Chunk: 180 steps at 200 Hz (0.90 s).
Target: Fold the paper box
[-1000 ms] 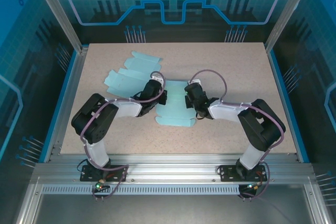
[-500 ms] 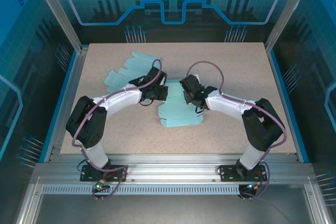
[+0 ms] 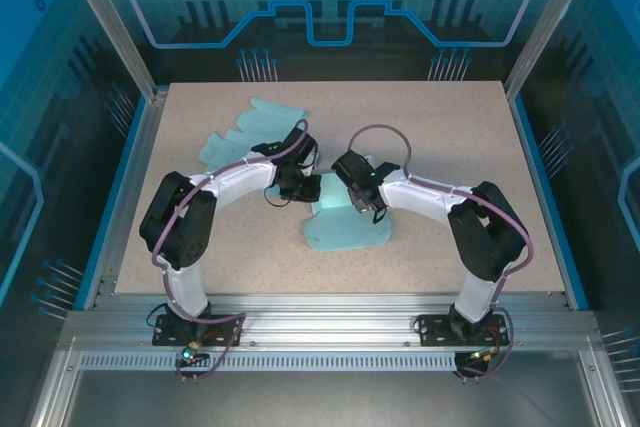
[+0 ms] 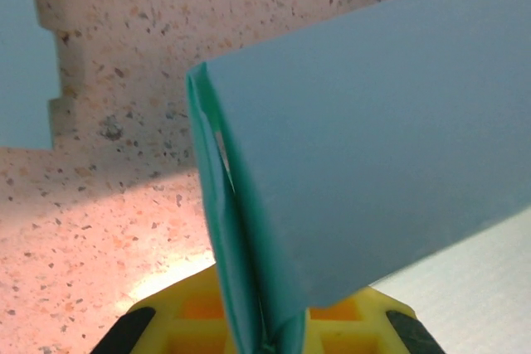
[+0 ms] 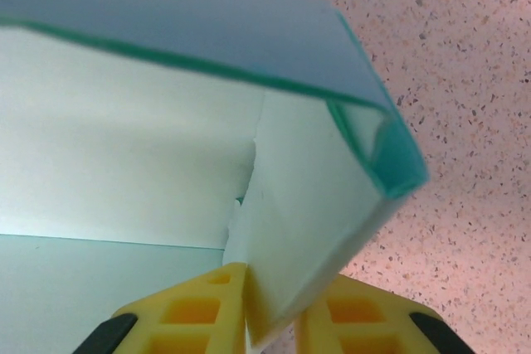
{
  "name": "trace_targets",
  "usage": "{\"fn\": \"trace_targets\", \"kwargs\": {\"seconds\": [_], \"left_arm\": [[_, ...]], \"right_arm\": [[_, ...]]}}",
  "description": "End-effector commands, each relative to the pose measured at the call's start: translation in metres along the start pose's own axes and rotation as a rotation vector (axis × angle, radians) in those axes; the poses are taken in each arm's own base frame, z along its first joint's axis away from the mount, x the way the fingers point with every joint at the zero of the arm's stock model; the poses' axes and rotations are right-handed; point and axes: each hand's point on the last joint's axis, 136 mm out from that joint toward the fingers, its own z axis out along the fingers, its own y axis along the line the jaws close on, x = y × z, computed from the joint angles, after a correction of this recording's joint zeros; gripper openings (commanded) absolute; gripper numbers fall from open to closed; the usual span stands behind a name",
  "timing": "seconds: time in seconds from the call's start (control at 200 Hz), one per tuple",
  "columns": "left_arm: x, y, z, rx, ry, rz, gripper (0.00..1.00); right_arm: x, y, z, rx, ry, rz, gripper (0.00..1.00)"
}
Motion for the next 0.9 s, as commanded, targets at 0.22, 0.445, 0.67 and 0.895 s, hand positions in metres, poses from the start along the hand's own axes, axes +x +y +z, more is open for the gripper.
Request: {"fn": "trace_targets", "kwargs": {"seconds": [0.22, 0.445, 0.67, 0.895], "left_arm": [[0.029, 0.005, 0.003, -0.013, 0.17, -0.007, 0.0], [0.03, 0.009, 0.008, -0.03, 0.2, 0.002, 0.0], [0.026, 0.012, 0.008, -0.034, 0.202, -0.005, 0.0], [0.021, 0.014, 0.011, -0.035, 0.201, -0.017, 0.0]], "right_arm": [[0.008, -0.016, 0.025, 0.157, 0.053, -0.094, 0.22], [0.004, -0.012, 0.038, 0.156, 0.066, -0.105, 0.26], [0.001, -0.008, 0.045, 0.131, 0.07, -0.11, 0.27], [0.007, -0.013, 0.048, 0.187, 0.125, -0.171, 0.15]]}}
